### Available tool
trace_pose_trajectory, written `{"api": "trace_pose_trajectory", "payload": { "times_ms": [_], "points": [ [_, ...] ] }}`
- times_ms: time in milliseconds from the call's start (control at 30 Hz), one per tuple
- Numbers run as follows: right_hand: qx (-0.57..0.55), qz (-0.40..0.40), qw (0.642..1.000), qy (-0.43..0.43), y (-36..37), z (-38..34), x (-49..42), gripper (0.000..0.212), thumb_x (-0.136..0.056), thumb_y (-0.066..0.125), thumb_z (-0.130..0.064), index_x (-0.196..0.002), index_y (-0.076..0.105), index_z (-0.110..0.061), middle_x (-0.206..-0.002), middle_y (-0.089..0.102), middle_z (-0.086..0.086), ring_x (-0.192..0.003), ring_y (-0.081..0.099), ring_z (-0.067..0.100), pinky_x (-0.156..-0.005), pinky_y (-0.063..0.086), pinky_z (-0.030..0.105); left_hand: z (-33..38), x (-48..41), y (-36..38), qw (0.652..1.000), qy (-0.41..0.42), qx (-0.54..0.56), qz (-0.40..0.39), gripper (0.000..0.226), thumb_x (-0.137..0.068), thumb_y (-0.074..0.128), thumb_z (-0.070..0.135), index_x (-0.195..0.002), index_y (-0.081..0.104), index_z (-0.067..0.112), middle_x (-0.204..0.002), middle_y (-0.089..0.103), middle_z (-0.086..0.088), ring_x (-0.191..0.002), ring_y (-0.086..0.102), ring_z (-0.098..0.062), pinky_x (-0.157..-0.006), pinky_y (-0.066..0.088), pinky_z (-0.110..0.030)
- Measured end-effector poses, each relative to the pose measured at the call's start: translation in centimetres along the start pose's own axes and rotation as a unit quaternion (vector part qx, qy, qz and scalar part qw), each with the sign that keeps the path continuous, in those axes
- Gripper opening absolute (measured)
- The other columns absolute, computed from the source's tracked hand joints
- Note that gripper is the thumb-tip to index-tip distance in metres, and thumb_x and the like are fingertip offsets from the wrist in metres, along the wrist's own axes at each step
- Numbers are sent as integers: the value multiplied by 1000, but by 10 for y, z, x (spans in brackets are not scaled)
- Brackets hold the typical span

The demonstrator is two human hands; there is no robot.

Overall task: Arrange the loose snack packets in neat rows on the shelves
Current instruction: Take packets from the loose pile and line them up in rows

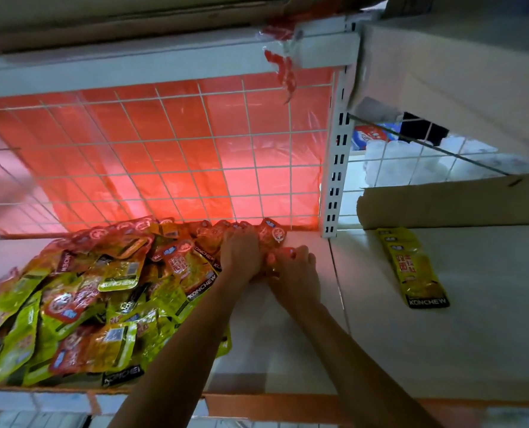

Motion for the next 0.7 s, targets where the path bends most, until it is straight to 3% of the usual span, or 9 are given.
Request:
{"api": "trace_pose_trajectory", "payload": {
  "times_ms": [133, 233, 367, 467, 567, 700],
  "points": [
    [-46, 9, 999, 26, -1, 7, 8, 34, -88, 56, -27, -122, 51, -27, -114, 60, 5, -103, 60, 28, -83, 50, 35, -2, 5, -5, 995, -1, 103, 9, 31, -92, 58, 34, -110, 65, 10, -111, 67, -14, -107, 60, -32, -89, 45, -37],
    [-90, 24, 994, 56, -8, 16, 12, 40, -94, 50, -34, -133, 43, -29, -119, 64, 4, -103, 62, 29, -87, 48, 37, 10, 12, -9, 984, 31, 175, 27, 24, -94, 57, 26, -108, 68, 10, -108, 67, -11, -103, 60, -27, -87, 42, -33],
    [-247, 104, 956, 119, -28, 35, 25, 56, -89, 62, -38, -138, 39, -22, -118, 64, 4, -103, 64, 23, -86, 49, 32, 20, 25, -3, 948, -12, 316, 19, 22, -94, 59, 21, -109, 62, 5, -107, 65, -10, -102, 59, -24, -89, 45, -34],
    [-330, 140, 918, 171, -35, 56, 35, 63, -83, 71, -34, -135, 39, -18, -116, 62, 5, -92, 63, 17, -75, 51, 28, 27, 35, 11, 895, -78, 439, -15, 22, -92, 62, 22, -110, 58, 9, -104, 62, -6, -97, 60, -21, -86, 52, -36],
    [-359, 152, 896, 211, -41, 77, 43, 63, -81, 73, -33, -132, 40, -15, -108, 65, 3, -73, 56, 6, -60, 40, 17, 40, 46, 17, 845, -107, 524, -24, 19, -89, 65, 18, -105, 57, 12, -97, 60, 3, -95, 61, -19, -83, 55, -36],
    [-377, 205, 879, 209, -63, 102, 56, 56, -78, 76, -30, -126, 49, -17, -90, 64, -10, -70, 58, -4, -57, 42, 10, 66, 58, 24, 792, -118, 597, -49, 25, -87, 67, 13, -109, 55, 12, -109, 64, -7, -96, 63, -20, -77, 55, -32]
  ]
}}
Point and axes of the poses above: each hand's wrist, its own x-axis away from the middle knuckle, its own y-axis out of the palm, z = x × y, the point moved 9 cm from there along -x, towards the middle knuckle
